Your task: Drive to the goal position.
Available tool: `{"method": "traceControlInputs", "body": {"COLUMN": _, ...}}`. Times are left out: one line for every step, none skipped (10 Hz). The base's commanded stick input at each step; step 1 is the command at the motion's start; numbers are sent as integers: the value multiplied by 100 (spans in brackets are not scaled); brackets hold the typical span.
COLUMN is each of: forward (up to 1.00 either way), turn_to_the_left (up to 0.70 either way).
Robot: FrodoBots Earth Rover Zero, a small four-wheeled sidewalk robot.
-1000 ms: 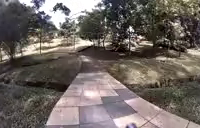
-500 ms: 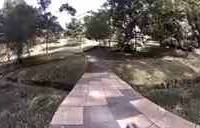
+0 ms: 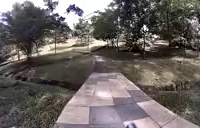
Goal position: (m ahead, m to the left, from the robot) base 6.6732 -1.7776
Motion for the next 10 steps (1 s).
{"method": "traceControlInputs", "body": {"forward": 0, "turn_to_the_left": 0}}
{"method": "traceControlInputs", "body": {"forward": 0, "turn_to_the_left": 0}}
{"method": "traceControlInputs", "body": {"forward": 0, "turn_to_the_left": 0}}
{"method": "traceControlInputs", "body": {"forward": 0, "turn_to_the_left": -97}}
{"method": "traceControlInputs", "body": {"forward": 0, "turn_to_the_left": -82}}
{"method": "traceControlInputs", "body": {"forward": 0, "turn_to_the_left": -78}}
{"method": "traceControlInputs", "body": {"forward": 0, "turn_to_the_left": -23}}
{"method": "traceControlInputs", "body": {"forward": 0, "turn_to_the_left": -7}}
{"method": "traceControlInputs", "body": {"forward": 0, "turn_to_the_left": 0}}
{"method": "traceControlInputs", "body": {"forward": 0, "turn_to_the_left": 0}}
